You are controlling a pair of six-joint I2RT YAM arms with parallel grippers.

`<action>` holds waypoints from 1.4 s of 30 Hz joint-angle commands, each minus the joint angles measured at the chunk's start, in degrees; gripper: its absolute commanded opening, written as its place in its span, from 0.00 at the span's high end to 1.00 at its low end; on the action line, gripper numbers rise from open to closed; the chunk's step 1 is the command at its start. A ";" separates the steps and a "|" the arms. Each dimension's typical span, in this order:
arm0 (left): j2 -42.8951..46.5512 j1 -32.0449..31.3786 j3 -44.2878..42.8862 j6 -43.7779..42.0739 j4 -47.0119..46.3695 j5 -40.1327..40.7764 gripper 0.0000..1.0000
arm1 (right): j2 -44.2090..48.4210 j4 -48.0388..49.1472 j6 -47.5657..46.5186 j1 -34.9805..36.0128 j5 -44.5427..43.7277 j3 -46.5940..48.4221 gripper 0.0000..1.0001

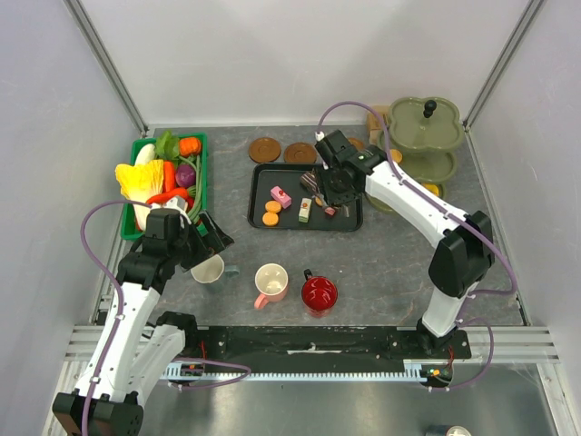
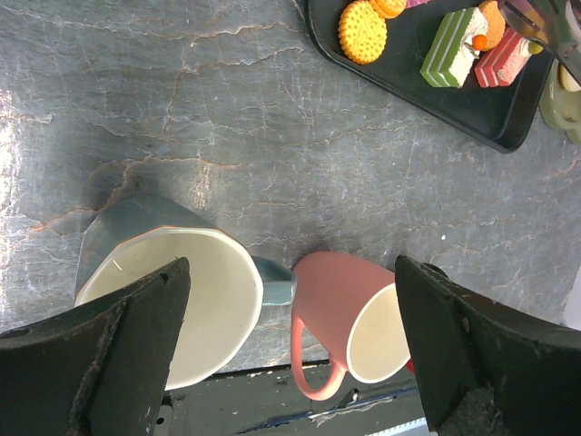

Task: Serve the afternoon tea

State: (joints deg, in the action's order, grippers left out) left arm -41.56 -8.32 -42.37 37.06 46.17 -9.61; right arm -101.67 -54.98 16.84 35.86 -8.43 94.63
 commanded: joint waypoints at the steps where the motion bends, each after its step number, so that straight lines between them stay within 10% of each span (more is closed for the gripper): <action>1: 0.60 0.32 -0.52 -1.20 -1.70 -1.03 0.01 | -1.06 1.29 3.81 0.27 -0.71 1.69 0.43; 25: 0.08 0.41 -0.70 -1.20 -2.14 -1.38 0.01 | -14.25 -8.56 -0.23 0.79 -1.15 13.73 0.46; 42: -0.27 0.41 -0.35 -0.85 -2.32 -1.47 0.01 | -15.75 2.95 -4.36 2.46 7.29 15.15 0.45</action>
State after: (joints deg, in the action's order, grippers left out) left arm -41.91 -8.32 -42.37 37.06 46.11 -9.65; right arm -117.75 -55.31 13.43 37.69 -3.70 107.57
